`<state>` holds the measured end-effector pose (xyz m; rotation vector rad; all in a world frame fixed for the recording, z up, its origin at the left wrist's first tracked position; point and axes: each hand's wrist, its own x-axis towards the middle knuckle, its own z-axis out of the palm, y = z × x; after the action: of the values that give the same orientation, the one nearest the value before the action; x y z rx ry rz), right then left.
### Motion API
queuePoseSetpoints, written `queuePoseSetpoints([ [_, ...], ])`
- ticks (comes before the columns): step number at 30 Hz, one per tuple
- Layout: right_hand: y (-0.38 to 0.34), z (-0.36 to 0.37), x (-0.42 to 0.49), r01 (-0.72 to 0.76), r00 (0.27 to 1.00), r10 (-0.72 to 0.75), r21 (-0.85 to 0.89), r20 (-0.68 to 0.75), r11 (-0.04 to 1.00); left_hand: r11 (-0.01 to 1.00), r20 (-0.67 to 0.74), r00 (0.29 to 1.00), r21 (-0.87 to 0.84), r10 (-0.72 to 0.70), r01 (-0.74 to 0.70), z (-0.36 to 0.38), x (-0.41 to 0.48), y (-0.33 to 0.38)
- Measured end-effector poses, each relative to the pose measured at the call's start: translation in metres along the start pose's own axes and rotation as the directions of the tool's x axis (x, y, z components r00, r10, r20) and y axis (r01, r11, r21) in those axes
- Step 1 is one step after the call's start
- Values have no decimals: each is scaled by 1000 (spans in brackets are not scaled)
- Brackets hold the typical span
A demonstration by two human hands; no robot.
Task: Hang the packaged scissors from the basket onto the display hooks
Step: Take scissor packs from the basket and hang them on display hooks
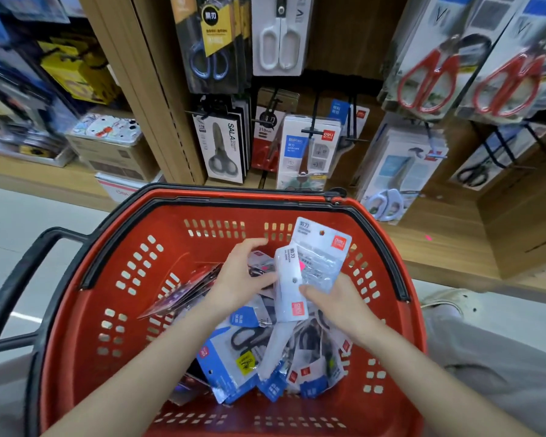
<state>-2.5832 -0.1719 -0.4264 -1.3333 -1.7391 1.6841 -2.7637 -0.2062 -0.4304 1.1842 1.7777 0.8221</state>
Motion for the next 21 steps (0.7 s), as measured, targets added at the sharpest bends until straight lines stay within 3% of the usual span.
queuePoseSetpoints([
  [4,-9,-22,3,25,996,-30,57,84,998,996,338,938,19,76,-88,-17,9,-11],
  [7,-19,-29,6,56,993,-64,82,96,995,997,330,941,11,72,-80,-18,13,-13],
  [9,-23,-31,10,107,994,-107,82,2,991,998,355,933,-31,63,-56,-15,9,-13],
  [12,-25,-37,17,209,967,-199,50,-160,977,990,261,963,-135,61,-26,-13,0,-21],
  [15,-26,-34,12,268,940,-284,-105,-190,958,918,56,997,-389,-59,76,-8,-6,-26],
  [18,-20,-15,5,266,936,-312,-251,-165,931,789,-16,986,-602,-165,122,5,-10,-13],
  [21,-17,7,3,228,963,-265,-372,-50,900,694,-19,993,-716,-120,70,17,-13,11],
])
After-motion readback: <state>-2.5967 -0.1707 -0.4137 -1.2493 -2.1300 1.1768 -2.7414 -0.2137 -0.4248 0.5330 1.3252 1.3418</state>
